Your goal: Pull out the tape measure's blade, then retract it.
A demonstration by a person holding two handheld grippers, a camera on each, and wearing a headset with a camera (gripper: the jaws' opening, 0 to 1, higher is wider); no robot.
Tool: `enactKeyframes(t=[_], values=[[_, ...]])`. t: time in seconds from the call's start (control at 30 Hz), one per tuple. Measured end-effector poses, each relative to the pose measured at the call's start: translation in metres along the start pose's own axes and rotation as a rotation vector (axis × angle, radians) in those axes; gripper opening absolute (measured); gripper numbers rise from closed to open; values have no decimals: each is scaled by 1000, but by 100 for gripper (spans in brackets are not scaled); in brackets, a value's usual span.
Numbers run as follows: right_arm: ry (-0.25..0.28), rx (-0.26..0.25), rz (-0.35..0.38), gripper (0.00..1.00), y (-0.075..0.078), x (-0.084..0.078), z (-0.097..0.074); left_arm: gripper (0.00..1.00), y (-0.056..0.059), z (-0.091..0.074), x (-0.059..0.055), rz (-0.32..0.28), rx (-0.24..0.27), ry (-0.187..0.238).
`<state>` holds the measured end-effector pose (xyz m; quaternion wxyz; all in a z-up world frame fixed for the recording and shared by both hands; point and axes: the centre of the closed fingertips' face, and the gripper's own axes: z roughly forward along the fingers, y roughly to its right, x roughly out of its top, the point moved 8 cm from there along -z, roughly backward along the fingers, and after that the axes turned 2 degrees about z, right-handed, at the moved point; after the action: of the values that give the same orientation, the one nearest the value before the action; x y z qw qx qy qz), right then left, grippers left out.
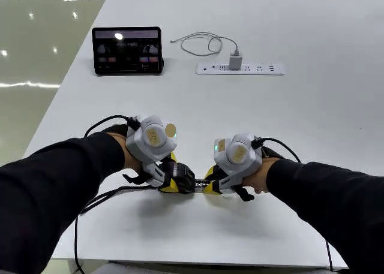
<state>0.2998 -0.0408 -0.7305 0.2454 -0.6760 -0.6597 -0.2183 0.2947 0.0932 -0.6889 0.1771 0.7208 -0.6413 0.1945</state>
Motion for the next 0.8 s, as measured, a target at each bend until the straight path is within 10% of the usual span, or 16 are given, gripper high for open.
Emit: enactKeyframes(t=[0.8], values=[[-13, -13, -6, 9, -1, -9, -7, 32, 0, 1, -1, -8, 5, 12]])
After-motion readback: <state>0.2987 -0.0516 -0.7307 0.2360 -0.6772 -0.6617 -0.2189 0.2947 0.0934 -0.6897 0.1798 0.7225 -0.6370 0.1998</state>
